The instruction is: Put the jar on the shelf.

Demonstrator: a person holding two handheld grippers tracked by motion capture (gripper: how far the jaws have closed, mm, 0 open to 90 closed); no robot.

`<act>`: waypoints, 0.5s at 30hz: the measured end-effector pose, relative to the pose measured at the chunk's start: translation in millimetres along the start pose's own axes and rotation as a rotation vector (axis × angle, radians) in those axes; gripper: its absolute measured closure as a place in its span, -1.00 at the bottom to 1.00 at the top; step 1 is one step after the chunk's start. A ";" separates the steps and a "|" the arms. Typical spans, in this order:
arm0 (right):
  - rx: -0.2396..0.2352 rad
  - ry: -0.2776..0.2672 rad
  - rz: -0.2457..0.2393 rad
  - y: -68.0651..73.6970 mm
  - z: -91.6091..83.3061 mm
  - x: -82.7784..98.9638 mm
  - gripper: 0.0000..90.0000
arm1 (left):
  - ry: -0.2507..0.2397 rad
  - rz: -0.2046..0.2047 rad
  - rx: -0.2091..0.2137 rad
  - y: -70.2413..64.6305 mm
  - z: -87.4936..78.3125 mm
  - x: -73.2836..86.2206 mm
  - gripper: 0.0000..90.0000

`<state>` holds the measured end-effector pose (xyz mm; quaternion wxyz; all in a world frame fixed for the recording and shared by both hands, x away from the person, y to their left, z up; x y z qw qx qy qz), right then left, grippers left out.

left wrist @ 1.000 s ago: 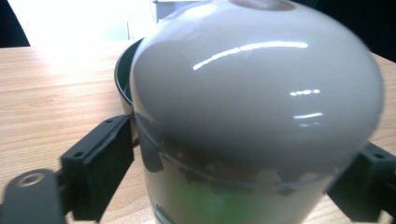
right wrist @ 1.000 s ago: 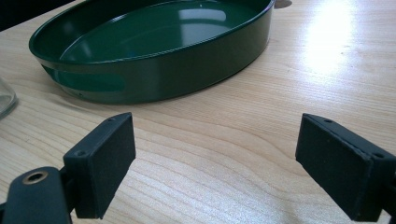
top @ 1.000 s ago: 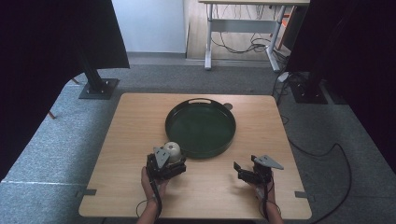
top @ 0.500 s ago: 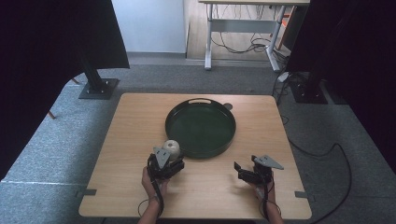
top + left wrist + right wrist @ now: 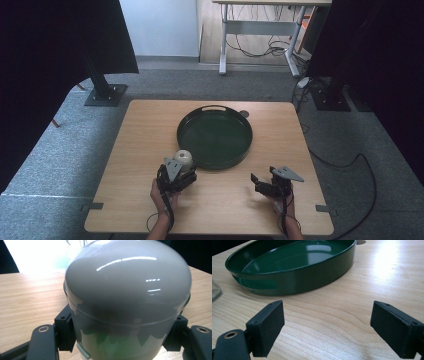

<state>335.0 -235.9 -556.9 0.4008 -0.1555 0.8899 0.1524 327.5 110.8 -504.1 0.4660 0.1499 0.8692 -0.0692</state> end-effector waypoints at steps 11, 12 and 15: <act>0.000 -0.002 0.002 -0.2 -0.1 0.0 -0.74 | 0.007 0.020 0.017 3.6 -2.9 0.2 -0.35; 0.000 -0.002 0.002 -0.2 -0.1 0.0 -0.74 | 0.006 0.020 0.017 4.2 -3.2 0.3 -0.35; 0.000 -0.002 0.004 -0.3 -0.2 0.1 -0.74 | 0.005 0.020 0.019 5.4 -4.1 0.0 -0.35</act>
Point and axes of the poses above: each handheld gripper's, and its own axes: z roughly forward along the jaws, x roughly out of its underside, y roughly to its left, the point moved 1 cm from there along z, roughly forward along the jaws, and after that the axes turned 14 degrees about y, right-handed, at the moved point
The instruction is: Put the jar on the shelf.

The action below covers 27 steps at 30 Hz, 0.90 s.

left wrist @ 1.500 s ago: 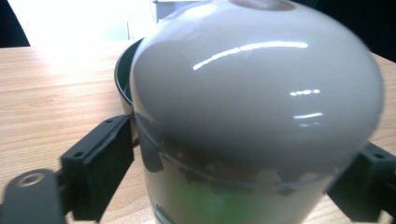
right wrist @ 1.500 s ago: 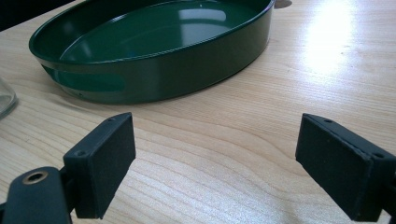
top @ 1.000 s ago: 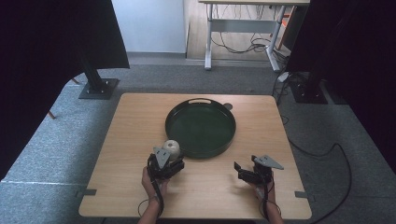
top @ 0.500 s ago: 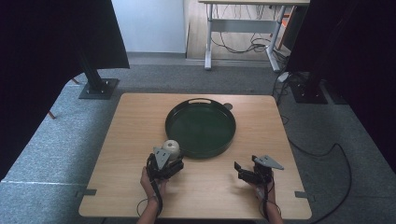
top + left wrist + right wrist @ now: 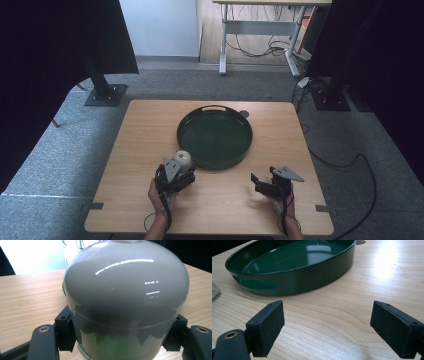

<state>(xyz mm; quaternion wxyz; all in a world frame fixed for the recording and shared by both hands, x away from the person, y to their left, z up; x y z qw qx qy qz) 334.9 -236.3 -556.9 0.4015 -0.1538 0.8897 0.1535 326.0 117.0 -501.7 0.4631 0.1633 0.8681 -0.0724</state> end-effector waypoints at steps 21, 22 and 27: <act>0.004 -0.001 -0.001 0.3 0.0 0.0 -0.74 | -0.027 0.025 0.013 7.6 -15.9 -14.6 -0.35; 0.004 0.000 -0.001 0.3 0.1 0.0 -0.74 | -0.032 0.026 0.012 7.8 -16.6 -15.9 -0.35; 0.005 -0.001 0.000 0.3 0.0 0.0 -0.74 | -0.038 0.030 0.021 9.9 -19.2 -22.3 -0.35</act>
Point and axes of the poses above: each handheld gripper's, and its own axes: z roughly forward along the jaws, x roughly out of its underside, y roughly to its left, the point moved 1 cm from there along z, roughly forward along the jaws, and after that the axes turned 14 degrees about y, right-handed, at the moved point
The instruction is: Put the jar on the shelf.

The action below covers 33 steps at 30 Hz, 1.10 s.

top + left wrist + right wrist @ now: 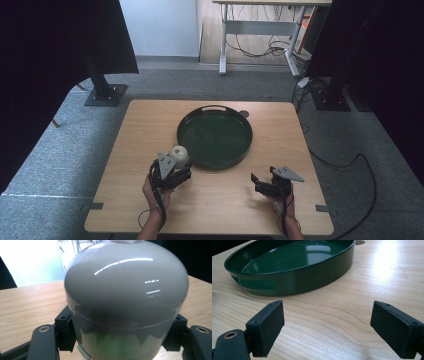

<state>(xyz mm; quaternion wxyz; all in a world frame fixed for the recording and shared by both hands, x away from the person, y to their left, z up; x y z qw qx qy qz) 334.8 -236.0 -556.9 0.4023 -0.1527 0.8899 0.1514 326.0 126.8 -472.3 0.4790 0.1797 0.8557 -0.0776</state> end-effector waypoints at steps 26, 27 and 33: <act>-0.002 -0.001 0.003 -0.3 -0.1 0.1 -0.74 | -0.025 -0.005 0.010 15.2 2.9 -22.3 -0.35; -0.003 0.000 0.004 -0.4 -0.1 0.0 -0.74 | -0.026 -0.001 0.010 14.9 3.4 -24.0 -0.35; -0.005 -0.001 0.005 -0.6 -0.2 0.1 -0.74 | -0.032 0.014 0.019 12.1 7.1 -32.6 -0.35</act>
Point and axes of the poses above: each handheld gripper's, and its own axes: z roughly forward along the jaws, x roughly out of its underside, y roughly to its left, the point moved 1 cm from there along z, roughly forward along the jaws, and after that the axes turned 14 degrees about y, right-handed, at the moved point
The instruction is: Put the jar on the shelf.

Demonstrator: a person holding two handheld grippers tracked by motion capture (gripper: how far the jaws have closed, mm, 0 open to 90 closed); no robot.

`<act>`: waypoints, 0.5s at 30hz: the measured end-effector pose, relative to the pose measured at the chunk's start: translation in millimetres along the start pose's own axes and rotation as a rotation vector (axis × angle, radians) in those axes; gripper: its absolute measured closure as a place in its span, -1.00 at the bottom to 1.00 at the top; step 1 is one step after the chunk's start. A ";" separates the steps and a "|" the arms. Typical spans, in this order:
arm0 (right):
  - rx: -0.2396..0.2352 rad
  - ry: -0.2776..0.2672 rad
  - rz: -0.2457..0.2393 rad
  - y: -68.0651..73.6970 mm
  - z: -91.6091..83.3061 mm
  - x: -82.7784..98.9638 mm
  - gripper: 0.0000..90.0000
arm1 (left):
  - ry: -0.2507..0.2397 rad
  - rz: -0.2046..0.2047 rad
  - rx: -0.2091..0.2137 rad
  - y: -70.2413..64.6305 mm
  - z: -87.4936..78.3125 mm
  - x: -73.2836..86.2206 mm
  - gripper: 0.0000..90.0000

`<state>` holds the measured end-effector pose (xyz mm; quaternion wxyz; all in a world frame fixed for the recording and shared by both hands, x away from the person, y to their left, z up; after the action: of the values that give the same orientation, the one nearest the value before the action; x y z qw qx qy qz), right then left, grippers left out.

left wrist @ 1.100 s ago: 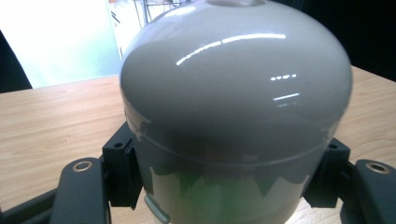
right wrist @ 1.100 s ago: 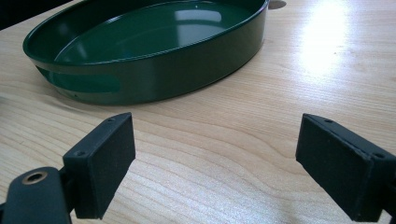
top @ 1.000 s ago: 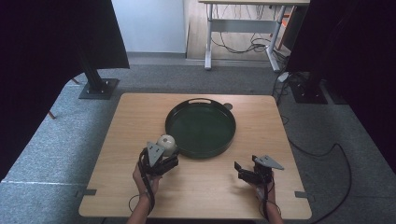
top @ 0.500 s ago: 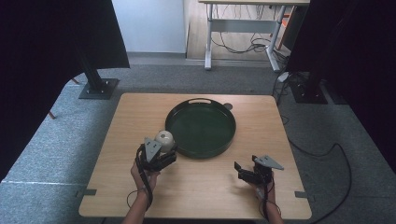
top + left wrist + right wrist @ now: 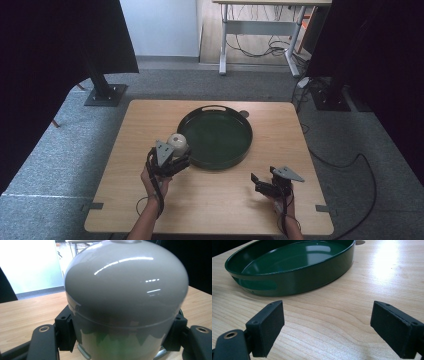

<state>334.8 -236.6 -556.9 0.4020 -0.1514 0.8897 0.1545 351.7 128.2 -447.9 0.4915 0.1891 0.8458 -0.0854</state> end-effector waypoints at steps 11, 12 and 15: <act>-0.001 0.003 -0.006 0.4 0.3 -0.1 -0.74 | -0.003 -0.004 0.003 -0.1 11.0 -11.8 -0.35; -0.002 0.002 -0.005 0.2 0.2 -0.1 -0.74 | -0.003 -0.003 0.005 -0.1 12.7 -13.2 -0.35; -0.005 0.003 -0.002 -0.1 0.2 -0.1 -0.74 | -0.003 -0.001 0.013 -0.5 17.0 -16.2 -0.35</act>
<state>335.1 -236.6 -556.9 0.4005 -0.1534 0.8898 0.1561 372.3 118.3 -442.5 0.4915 0.1917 0.8446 -0.0914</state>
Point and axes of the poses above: each handheld gripper's, and its own axes: z roughly forward along the jaws, x roughly out of its underside, y roughly to its left, the point moved 1 cm from there along z, roughly forward along the jaws, and after that the axes turned 14 degrees about y, right-handed, at the moved point
